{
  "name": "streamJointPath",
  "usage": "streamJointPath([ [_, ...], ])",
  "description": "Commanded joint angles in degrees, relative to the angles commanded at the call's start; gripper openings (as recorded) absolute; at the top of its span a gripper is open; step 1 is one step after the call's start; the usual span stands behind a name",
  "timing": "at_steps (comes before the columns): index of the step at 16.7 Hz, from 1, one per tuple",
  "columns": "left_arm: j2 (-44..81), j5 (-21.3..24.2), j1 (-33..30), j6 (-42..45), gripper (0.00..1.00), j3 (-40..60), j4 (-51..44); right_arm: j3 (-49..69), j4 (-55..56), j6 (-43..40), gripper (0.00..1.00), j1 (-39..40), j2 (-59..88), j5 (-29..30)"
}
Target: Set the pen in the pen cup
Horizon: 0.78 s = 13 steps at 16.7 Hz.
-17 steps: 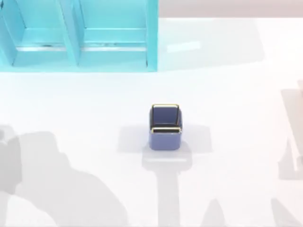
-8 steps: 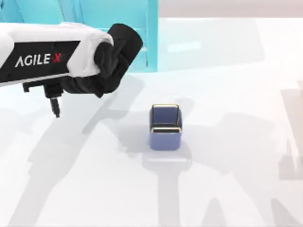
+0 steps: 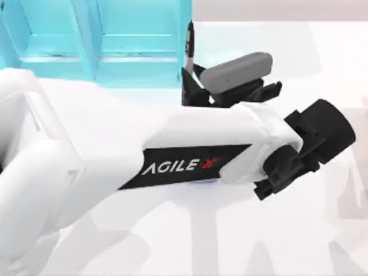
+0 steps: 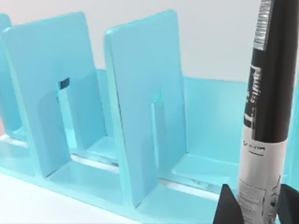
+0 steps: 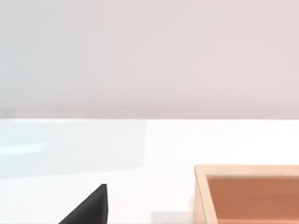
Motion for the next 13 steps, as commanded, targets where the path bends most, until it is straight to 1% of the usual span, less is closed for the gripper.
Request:
streamJointPath([
  [2, 0.3, -3.5, -3.1, -1.6, 0.00, 1.4, 0.8, 0.0, 0.0, 0.0, 1.00, 0.0, 0.0, 0.0],
  [4, 0.4, -4.4, -4.0, -2.0, 0.00, 1.8, 1.0, 0.0, 0.0, 0.0, 1.00, 0.0, 0.0, 0.0],
  [7, 0.4, -4.4, -4.0, -2.0, 0.00, 1.8, 1.0, 0.0, 0.0, 0.0, 1.00, 0.0, 0.0, 0.0],
  [8, 0.8, -1.3, -3.6, -1.8, 0.00, -0.6, 9.1, 0.0, 0.0, 0.0, 1.00, 0.0, 0.0, 0.0],
  [10, 1.1, -1.6, -3.5, -2.3, 0.00, -0.2, 8.2, 0.0, 0.0, 0.0, 1.00, 0.0, 0.0, 0.0],
  [13, 1.5, -2.5, -3.5, -4.5, 0.00, 1.3, 2.9, 0.0, 0.0, 0.0, 1.00, 0.0, 0.0, 0.0],
])
